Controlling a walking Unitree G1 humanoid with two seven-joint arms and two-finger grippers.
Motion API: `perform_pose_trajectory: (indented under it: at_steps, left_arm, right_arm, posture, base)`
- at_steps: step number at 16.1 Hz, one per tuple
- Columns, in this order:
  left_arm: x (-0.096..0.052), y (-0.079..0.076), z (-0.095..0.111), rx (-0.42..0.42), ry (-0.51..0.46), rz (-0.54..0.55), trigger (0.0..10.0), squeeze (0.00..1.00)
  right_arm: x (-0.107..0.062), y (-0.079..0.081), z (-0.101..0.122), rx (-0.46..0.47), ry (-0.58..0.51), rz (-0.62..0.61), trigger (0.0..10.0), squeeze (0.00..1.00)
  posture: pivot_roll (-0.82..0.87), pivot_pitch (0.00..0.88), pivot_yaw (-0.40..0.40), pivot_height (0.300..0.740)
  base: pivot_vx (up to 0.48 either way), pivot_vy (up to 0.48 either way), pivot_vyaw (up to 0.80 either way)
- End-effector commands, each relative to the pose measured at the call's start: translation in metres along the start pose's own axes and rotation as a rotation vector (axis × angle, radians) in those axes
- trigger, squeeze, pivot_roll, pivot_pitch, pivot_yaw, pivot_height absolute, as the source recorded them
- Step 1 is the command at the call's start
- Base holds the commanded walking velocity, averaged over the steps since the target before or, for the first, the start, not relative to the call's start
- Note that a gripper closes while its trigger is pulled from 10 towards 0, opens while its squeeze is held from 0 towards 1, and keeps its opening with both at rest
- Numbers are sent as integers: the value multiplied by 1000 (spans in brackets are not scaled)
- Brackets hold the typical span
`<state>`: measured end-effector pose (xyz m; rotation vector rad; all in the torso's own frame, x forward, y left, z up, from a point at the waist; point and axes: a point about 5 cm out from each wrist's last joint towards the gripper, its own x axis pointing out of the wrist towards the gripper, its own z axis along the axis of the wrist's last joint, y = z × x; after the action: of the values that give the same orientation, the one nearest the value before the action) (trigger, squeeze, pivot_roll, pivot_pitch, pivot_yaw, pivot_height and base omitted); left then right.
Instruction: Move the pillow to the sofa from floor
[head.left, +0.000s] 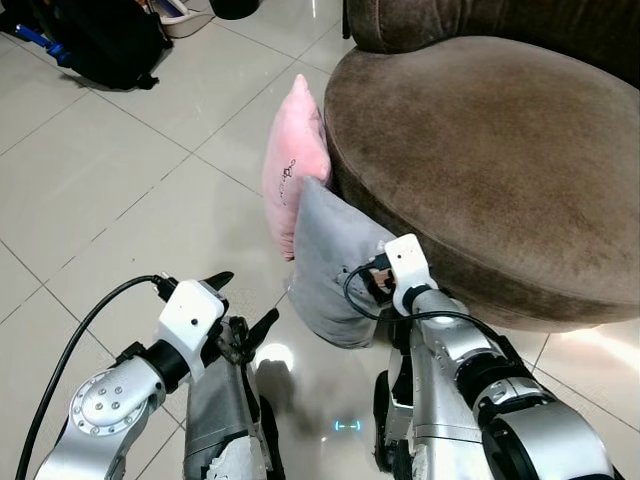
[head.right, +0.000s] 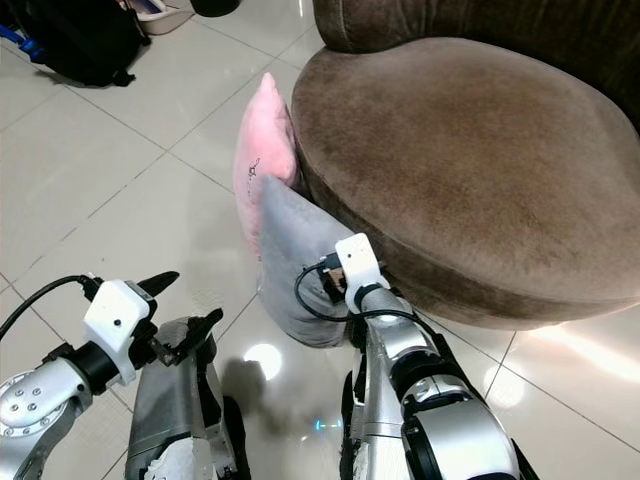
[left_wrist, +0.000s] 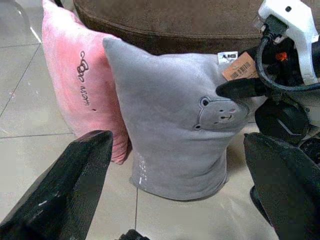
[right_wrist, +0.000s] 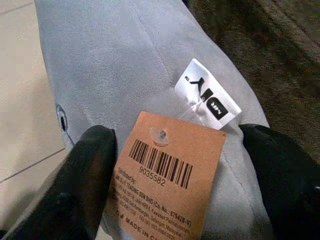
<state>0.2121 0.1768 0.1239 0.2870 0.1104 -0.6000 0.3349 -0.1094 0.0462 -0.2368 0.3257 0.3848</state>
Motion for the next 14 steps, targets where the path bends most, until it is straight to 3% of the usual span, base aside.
perform_pose_trajectory:
  at_steps: [1,14]
  left_arm:
    - [-2,0,-7,-8,34,-15,10000,0]
    - [0,2,-6,2,30,-25,10000,0]
  right_arm:
    - [-1,7,-9,13,33,30,0,0]
    - [-1,10,-9,31,21,52,0,0]
  posture:
    - [173,293,86,461]
    - [179,272,86,461]
  base:
    - [0,0,0]
    - [0,0,0]
